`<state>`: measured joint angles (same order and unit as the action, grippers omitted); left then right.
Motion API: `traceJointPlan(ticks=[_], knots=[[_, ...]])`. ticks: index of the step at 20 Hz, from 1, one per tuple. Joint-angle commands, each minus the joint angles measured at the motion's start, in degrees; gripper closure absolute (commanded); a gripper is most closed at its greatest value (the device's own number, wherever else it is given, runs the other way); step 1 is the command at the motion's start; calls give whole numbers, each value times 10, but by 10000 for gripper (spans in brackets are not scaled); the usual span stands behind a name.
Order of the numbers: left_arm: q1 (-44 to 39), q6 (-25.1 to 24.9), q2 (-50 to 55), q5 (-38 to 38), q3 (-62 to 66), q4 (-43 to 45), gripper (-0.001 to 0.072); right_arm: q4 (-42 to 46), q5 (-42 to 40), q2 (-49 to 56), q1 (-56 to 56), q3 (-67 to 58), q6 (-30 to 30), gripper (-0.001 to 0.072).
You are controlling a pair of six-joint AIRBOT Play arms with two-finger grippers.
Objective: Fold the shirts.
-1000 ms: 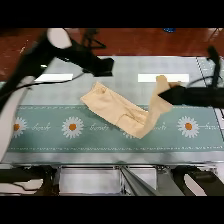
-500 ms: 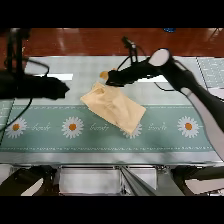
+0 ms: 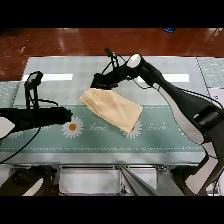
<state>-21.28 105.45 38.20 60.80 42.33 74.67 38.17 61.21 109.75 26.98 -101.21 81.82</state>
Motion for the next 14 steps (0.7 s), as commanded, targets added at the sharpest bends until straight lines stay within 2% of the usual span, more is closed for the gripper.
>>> traceJointPlan(ticks=[1,3,5,7,9,11,12,13,14], knots=[[3,5,4,-38,-19,-1,688,31,139,-47,-68,-7,6,310],[3,5,10,-49,-19,1,688,153,194,-123,-115,1,36,309],[3,5,15,-49,-19,1,688,305,191,-236,-150,66,68,309],[2,5,18,-49,-19,1,688,416,117,-366,-172,207,134,309],[2,5,19,-49,-19,1,688,468,-2,-498,-180,400,241,309],[2,5,19,-49,-19,0,688,450,-119,-594,-178,582,340,309],[2,5,19,-49,-19,-1,688,407,-160,-617,-178,653,367,309],[2,5,19,-49,-19,-1,688,342,-191,-625,-178,713,365,309],[2,5,19,-49,-19,-1,688,271,-212,-621,-178,753,338,310]])
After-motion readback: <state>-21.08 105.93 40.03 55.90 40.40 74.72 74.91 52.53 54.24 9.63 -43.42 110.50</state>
